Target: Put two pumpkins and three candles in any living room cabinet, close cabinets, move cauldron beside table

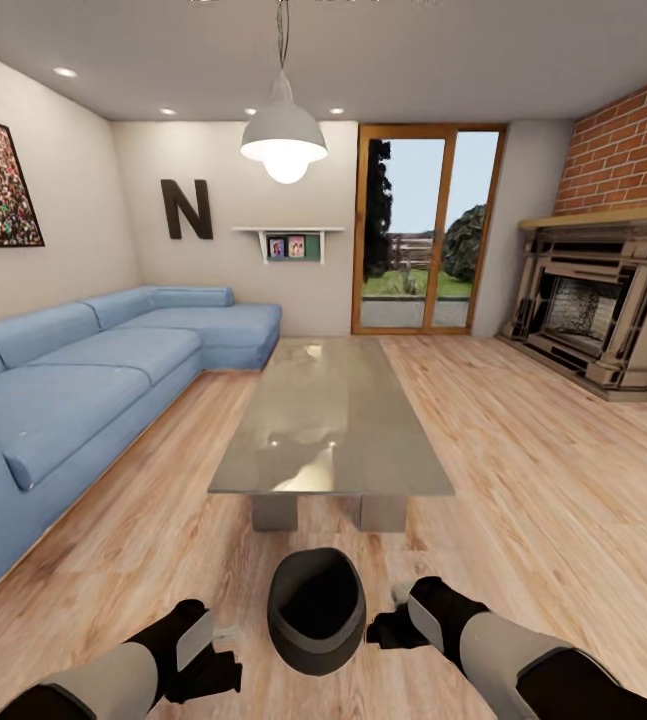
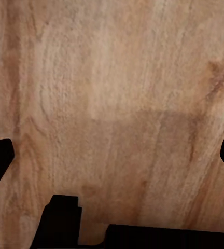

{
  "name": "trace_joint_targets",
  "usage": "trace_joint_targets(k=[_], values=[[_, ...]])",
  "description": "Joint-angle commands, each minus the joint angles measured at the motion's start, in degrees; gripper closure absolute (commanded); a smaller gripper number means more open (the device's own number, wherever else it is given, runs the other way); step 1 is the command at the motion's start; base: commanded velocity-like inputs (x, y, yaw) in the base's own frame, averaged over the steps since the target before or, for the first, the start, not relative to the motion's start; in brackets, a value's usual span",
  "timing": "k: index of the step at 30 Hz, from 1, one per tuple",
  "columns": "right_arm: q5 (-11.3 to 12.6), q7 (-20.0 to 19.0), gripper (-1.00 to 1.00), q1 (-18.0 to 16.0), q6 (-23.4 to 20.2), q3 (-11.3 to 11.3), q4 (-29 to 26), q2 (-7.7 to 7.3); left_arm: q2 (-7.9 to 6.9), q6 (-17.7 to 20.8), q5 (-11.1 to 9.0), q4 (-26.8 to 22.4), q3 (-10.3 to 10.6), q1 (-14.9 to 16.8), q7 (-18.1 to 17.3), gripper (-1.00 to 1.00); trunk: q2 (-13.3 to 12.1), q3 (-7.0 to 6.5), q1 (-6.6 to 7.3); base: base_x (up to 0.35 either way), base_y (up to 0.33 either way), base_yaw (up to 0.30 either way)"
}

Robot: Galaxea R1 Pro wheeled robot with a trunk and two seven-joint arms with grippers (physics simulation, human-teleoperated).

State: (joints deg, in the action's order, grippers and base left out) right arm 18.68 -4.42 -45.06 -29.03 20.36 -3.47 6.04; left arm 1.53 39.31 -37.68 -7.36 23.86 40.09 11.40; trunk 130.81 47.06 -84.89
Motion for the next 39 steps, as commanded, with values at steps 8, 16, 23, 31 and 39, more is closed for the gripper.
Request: trace_joint_targets(k=[8,16,23,31,39], values=[[0.31,-0.23,-1.0,0.05,0.19,0.47,2.06,-4.41,-1.38,-5.78,-0.84,5.23,0.23,-0.15,0.04,-1.0,-3.2,-1.38,1.77,0.0,0.0,0.0],[0.3,-0.36,-1.0,1.44,0.42,0.54,2.44,-10.21,-1.85,-9.87,-1.01,5.87,0.23,-0.52,-0.05,-1.0,-6.41,-2.82,3.53,0.0,0.0,0.0],[0.3,-0.56,-1.0,6.97,3.01,0.51,2.66,-12.02,-2.95,-12.62,-1.62,6.89,0.23,-0.54,-0.06,-1.0,-9.21,-4.07,5.07,0.0,0.0,0.0],[0.3,-0.56,-1.0,12.44,7.03,0.48,3.02,-12.26,-3.09,-16.04,-3.4,7.09,0.23,-0.7,-0.06,-1.0,-12.42,-5.51,6.83,0.0,0.0,0.0],[0.22,-0.57,-1.0,17.06,10.8,0.55,3.17,-12.25,-2.79,-23.2,-4.75,9.42,0.23,-3.31,-0.13,-1.0,-15.63,-6.95,8.58,0.0,0.0,0.0]])
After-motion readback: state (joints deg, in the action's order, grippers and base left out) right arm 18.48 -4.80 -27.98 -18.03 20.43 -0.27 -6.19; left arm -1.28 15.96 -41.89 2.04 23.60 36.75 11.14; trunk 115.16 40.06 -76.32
